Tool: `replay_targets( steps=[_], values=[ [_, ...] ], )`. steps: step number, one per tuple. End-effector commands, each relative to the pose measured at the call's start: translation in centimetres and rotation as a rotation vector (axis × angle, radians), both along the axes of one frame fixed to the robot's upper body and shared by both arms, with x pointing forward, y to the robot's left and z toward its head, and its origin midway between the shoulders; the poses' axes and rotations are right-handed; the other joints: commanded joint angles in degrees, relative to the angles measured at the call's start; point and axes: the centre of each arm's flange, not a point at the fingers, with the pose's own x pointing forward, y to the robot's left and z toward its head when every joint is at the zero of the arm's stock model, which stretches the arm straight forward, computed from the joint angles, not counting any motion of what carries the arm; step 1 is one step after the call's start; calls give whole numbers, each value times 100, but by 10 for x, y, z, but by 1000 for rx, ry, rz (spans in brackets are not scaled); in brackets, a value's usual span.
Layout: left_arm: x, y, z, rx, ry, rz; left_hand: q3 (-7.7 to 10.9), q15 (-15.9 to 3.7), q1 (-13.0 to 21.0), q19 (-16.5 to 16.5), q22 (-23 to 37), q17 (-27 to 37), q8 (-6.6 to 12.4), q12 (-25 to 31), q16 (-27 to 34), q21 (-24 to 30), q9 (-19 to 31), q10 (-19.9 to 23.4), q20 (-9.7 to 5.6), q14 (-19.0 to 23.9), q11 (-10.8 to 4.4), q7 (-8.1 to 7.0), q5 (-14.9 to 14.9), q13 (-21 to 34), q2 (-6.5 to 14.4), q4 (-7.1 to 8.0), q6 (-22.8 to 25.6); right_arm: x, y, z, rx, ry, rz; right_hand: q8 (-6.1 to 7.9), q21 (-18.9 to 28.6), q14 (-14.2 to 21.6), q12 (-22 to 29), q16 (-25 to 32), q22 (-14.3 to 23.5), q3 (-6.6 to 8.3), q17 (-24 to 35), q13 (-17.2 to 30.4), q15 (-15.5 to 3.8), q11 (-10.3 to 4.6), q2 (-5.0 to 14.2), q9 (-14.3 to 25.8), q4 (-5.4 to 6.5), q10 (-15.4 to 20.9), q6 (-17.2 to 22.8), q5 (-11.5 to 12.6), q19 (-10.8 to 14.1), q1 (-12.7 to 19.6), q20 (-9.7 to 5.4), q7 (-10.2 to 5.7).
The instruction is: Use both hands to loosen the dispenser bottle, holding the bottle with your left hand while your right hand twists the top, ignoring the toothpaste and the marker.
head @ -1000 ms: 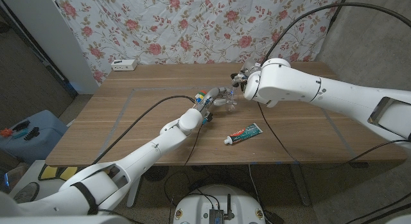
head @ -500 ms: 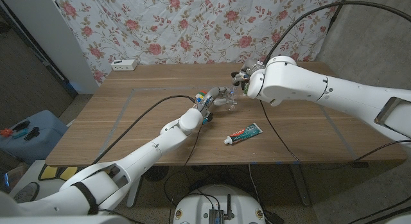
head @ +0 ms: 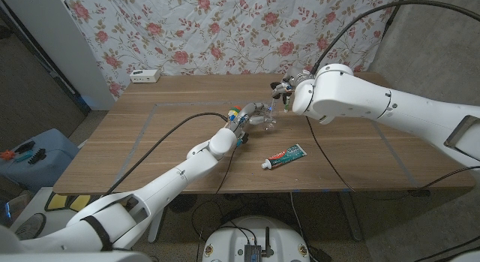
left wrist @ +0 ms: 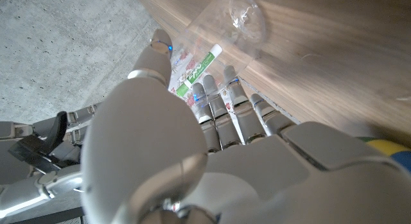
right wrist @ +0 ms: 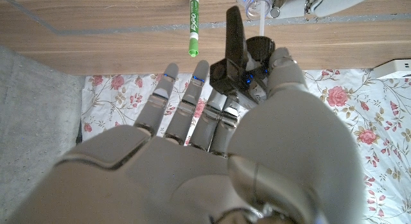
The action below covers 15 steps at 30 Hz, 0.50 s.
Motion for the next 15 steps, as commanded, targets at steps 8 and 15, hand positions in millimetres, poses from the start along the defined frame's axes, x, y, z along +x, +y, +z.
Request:
replay_targets(
  steps=[8, 15],
  values=[
    [-3, 3, -11, 0, 18, 19, 429, -572, -675, 28, 9, 24, 29, 23, 42, -4, 18, 597, 7, 114, -402, -160, 32, 824, 787, 399, 531, -10, -2, 6, 22, -42, 13, 59, 6, 88, 67, -13, 24, 15, 20, 14, -543, -9, 17, 3, 52, 74, 72, 29, 12, 57, 45, 1],
    [-5, 5, -13, 0, 19, 30, 428, -573, -670, 28, 9, 17, 31, 27, 44, -4, 19, 617, 6, 125, -407, -180, 29, 823, 774, 391, 540, -14, -3, 9, 19, -52, 17, 70, 5, 89, 70, -15, 24, 10, 34, 7, -534, -6, 24, -3, 59, 83, 93, 26, 12, 57, 52, 20]
  ],
)
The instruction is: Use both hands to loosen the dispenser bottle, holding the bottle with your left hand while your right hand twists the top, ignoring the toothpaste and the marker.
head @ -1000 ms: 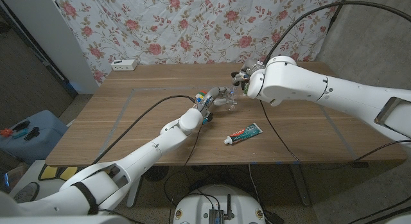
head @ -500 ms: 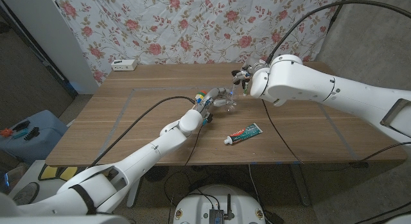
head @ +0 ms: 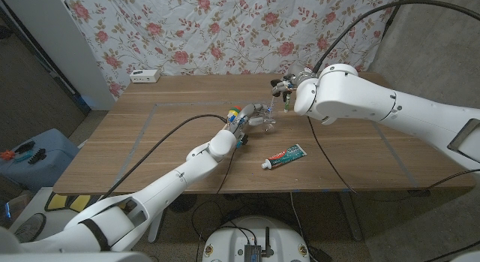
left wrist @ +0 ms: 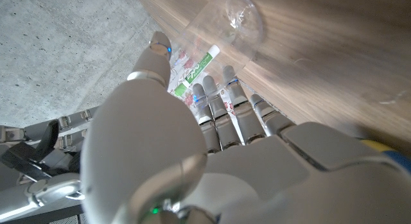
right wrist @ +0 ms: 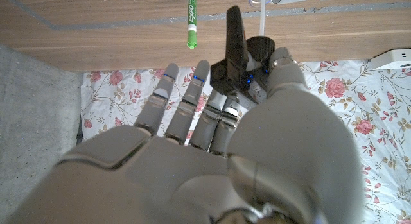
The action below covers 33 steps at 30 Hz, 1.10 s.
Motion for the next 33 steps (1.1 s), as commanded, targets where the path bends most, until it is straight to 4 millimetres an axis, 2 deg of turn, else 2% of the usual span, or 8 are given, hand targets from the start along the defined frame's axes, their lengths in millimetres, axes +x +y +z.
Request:
replay_targets(
  steps=[1, 33],
  values=[
    [-2, 3, -6, 4, 8, 14, 439, -544, -673, 29, 9, 14, 32, 28, 19, -4, 14, 621, 4, 92, -404, -183, 42, 823, 778, 387, 542, -7, -1, 6, 6, -23, 9, 24, 5, 52, 26, -15, 24, 26, 29, 2, -522, -13, 13, 11, 46, 51, 67, 28, 32, 41, 32, -4],
    [-3, 17, -15, 1, 8, 72, 424, -554, -659, 36, 9, 19, 41, 16, 31, -2, 16, 630, 12, 88, -417, -172, 25, 818, 776, 386, 566, -20, -7, 23, 46, -33, 74, 45, 3, 49, 47, -30, 25, 21, 75, -10, -479, 3, 48, -6, 49, 79, 86, 8, 33, 83, 83, 5]
  ],
)
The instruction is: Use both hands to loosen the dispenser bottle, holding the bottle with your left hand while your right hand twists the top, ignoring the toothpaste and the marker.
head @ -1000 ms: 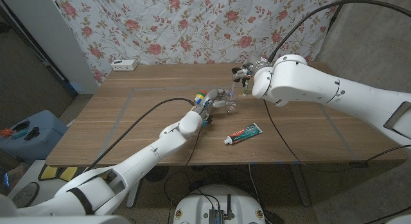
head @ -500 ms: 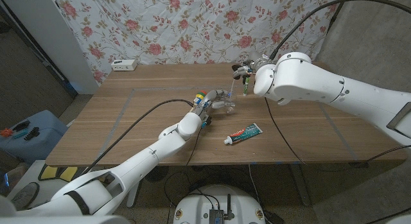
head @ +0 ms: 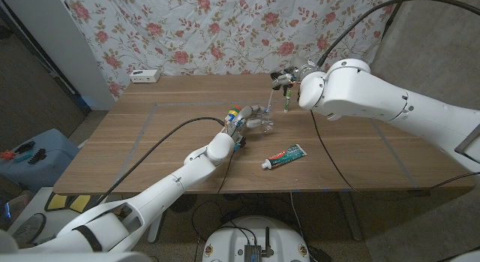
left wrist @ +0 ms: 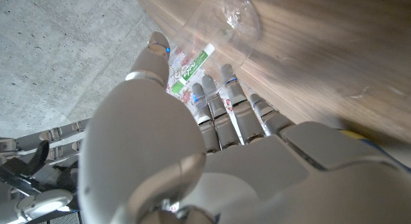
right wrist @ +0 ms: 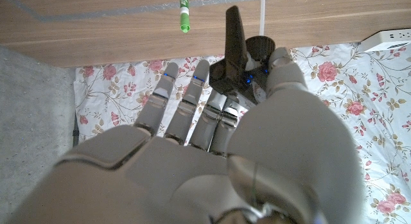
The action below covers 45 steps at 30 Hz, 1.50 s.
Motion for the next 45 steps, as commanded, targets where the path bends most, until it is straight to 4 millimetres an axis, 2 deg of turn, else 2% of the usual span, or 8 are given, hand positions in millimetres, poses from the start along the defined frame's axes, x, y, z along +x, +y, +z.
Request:
replay_targets(
  steps=[1, 45],
  values=[
    [0, 6, -3, 3, -1, 19, 416, -494, -655, 36, 9, 16, 43, 45, 51, -1, 20, 588, 11, 31, -422, -176, -1, 819, 771, 391, 574, -4, -4, 7, 18, -5, 26, 51, 3, 29, 35, -12, 25, -4, 30, 17, -458, 4, 17, 13, 23, 35, 67, 36, 2, 39, 56, -16],
    [-16, 29, -12, -27, -27, 100, 411, -502, -661, 30, 9, -5, 51, 32, 51, -6, 23, 595, 15, 56, -423, -194, -17, 824, 766, 405, 588, -28, -31, 17, 109, -98, 18, 80, 1, 62, 65, -23, 24, -20, 78, -2, -439, 0, 54, -10, 29, 74, 104, -9, -2, 83, 109, 3]
  ],
)
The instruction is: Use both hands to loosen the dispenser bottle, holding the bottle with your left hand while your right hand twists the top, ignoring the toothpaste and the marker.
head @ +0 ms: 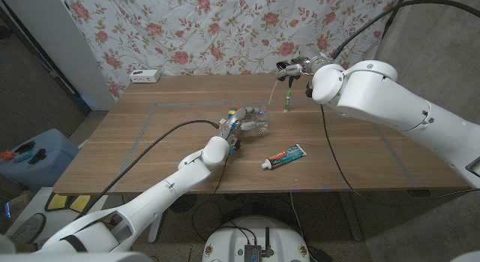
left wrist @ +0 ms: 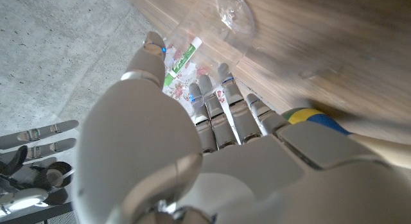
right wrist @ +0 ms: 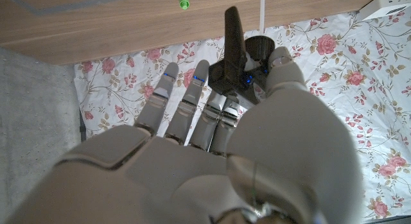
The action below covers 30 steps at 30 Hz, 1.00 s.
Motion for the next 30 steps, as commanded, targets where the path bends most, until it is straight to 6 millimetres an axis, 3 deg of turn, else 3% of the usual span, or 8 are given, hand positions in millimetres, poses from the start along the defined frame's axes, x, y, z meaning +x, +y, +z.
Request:
replay_targets(
  steps=[1, 30],
  values=[
    [-5, 8, -2, -21, -21, 41, 431, -483, -662, 25, 9, 15, 52, 36, 14, -8, 22, 576, 19, 37, -435, -199, 30, 825, 768, 382, 588, -5, -11, 0, 46, -27, -20, 54, 2, 62, 21, -3, 25, 6, 25, 15, -441, -10, 26, 16, 8, 47, 53, 21, 24, 52, 27, -7],
    [-9, 15, -11, -178, -95, 85, 505, -544, -767, -1, 11, -336, -74, -279, -102, -9, -38, 463, 68, 87, -427, -221, 9, 575, 612, 388, 475, 27, -20, -19, 95, -6, -88, 46, -1, 62, 24, -25, 25, -18, 48, 18, -435, 5, 55, 7, 37, 6, 5, -15, 14, 26, 29, -18]
  ],
)
